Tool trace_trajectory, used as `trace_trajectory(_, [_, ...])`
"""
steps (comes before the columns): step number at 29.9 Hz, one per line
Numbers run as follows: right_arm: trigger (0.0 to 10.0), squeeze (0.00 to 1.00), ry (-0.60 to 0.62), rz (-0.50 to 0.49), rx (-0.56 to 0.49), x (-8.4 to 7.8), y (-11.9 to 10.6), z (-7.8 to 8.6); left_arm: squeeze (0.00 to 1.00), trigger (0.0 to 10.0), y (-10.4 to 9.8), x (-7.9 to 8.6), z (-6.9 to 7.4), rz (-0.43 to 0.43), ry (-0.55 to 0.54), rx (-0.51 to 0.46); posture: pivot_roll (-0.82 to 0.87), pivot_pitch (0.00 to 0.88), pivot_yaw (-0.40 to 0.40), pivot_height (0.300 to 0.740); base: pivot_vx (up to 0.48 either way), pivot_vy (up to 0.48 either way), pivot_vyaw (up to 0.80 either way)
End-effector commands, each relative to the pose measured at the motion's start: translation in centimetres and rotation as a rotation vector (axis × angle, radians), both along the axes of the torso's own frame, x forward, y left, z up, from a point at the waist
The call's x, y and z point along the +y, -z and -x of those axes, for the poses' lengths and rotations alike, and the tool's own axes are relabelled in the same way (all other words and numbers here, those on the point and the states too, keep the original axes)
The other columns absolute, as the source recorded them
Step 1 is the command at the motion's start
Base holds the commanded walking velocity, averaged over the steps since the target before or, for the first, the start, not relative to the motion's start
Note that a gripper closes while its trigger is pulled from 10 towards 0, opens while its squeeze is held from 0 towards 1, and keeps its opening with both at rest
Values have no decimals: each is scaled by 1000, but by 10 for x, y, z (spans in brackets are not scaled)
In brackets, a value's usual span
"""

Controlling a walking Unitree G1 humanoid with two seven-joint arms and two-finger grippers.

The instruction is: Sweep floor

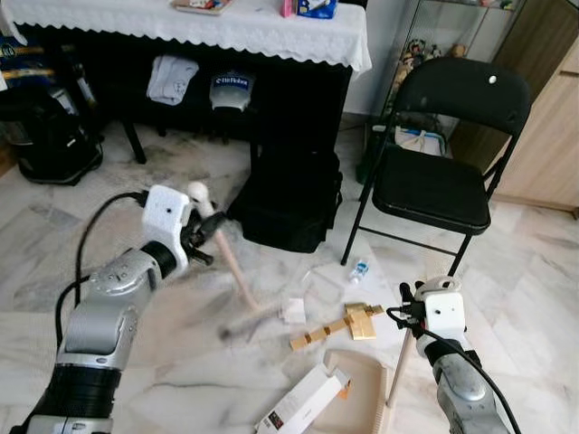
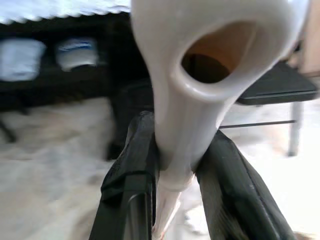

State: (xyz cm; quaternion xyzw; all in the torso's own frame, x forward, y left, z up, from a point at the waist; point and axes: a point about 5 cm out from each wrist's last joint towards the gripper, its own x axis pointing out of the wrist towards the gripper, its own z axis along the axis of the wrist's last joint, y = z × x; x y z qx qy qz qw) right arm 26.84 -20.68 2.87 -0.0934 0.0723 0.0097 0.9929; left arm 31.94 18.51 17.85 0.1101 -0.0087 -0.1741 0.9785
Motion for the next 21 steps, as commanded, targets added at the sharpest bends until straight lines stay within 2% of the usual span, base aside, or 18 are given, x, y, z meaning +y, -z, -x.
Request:
trace_trajectory(1, [10000, 0, 13, 8, -8, -3, 0, 1, 0, 10000, 4, 2, -1, -62, -40, 0, -36, 98, -63, 740, 0, 0, 0])
trace_trajectory(5, [10000, 0, 9, 4, -7, -2, 0, 1, 0, 10000, 20, 14, -5, -336, -139, 37, -32, 97, -64, 740, 0, 0, 0])
trace_trajectory(7, [10000, 0, 7, 3, -5, -2, 1, 2, 0, 10000, 28, 17, -4, -400, -143, 70, -33, 97, -64, 740, 0, 0, 0])
trace_trajectory(11, [10000, 0, 8, 3, -7, -2, 0, 2, 0, 10000, 35, 19, -3, -409, -141, 84, -34, 95, -64, 740, 0, 0, 0])
trace_trajectory(13, [10000, 0, 14, 6, -11, -3, 0, 1, 0, 10000, 37, 22, -3, -375, -160, 89, -31, 91, -62, 740, 0, 0, 0])
trace_trajectory(17, [10000, 0, 15, 4, -13, -2, 0, 1, 0, 10000, 39, 27, -5, -220, -218, 90, -31, 85, -59, 740, 0, 0, 0])
trace_trajectory(21, [10000, 0, 7, -4, -11, 3, 2, 2, 0, 10000, 50, 39, -2, -57, -366, 95, -32, 79, -55, 740, 0, 0, 0])
